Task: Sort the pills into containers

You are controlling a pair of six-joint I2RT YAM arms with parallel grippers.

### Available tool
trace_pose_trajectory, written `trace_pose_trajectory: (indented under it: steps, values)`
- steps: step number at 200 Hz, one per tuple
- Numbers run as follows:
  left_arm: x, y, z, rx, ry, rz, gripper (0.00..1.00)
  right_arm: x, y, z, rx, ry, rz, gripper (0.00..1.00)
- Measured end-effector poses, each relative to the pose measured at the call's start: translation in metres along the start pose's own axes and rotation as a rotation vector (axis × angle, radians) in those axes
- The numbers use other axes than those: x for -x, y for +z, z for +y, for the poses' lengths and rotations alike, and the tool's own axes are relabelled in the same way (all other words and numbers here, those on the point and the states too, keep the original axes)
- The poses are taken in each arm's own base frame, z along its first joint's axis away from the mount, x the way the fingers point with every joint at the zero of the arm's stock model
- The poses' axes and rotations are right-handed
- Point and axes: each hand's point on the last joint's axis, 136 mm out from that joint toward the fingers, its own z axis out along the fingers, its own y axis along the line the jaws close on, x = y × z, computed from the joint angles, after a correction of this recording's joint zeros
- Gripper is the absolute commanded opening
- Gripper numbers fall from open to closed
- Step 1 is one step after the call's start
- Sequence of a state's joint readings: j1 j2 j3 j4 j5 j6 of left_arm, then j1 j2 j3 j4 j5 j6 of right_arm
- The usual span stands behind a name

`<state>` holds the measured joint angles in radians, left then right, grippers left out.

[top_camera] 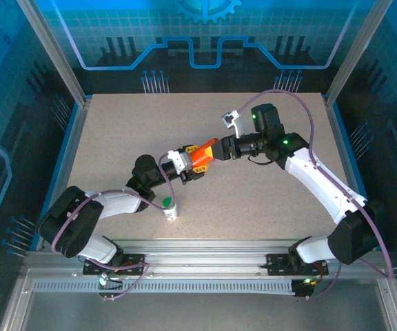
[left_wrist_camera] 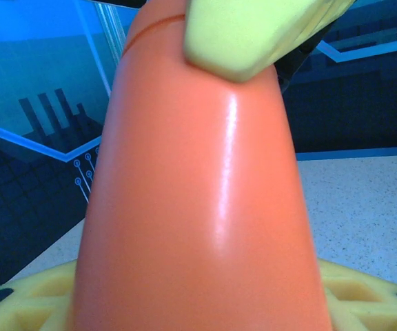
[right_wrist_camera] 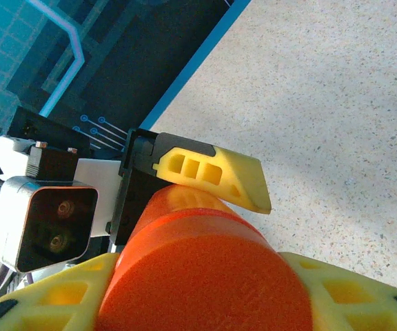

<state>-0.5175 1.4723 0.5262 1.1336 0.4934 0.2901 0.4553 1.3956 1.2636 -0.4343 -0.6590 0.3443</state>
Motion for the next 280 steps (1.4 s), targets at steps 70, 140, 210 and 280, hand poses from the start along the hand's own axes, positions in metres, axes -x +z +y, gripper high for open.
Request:
trace_pose_trajectory:
  steps: [70,140,210,280]
  values:
    - [0.0,0.001,0.006,0.039,0.032,0.005,0.99,0.008,-0.008,-0.016,-0.077,0.03,-0.029,0.17]
    - [0.01,-0.013,0.043,0.275,0.029,0.014,0.99,0.057,-0.048,-0.103,-0.619,-0.163,-0.075,0.15]
    - [0.016,-0.062,0.099,0.676,-0.15,0.125,0.99,0.043,-0.052,-0.26,-0.961,-0.079,0.135,0.16]
    - [-0.006,-0.079,0.105,0.776,-0.306,0.207,0.99,0.064,-0.035,-0.312,-1.045,-0.104,0.165,0.21]
